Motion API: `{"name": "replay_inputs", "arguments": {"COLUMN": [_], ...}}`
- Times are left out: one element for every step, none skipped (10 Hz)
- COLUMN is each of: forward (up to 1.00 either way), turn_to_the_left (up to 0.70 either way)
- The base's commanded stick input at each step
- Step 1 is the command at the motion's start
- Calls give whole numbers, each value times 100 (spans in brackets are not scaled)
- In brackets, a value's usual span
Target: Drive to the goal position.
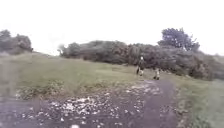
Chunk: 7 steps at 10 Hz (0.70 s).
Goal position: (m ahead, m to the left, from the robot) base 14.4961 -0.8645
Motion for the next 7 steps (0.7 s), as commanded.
{"name": "replay_inputs", "arguments": {"forward": [46, 46, 46, 40, 29, 7, 0], "turn_to_the_left": [0, 0, 0, 0, 0, 0, 0]}}
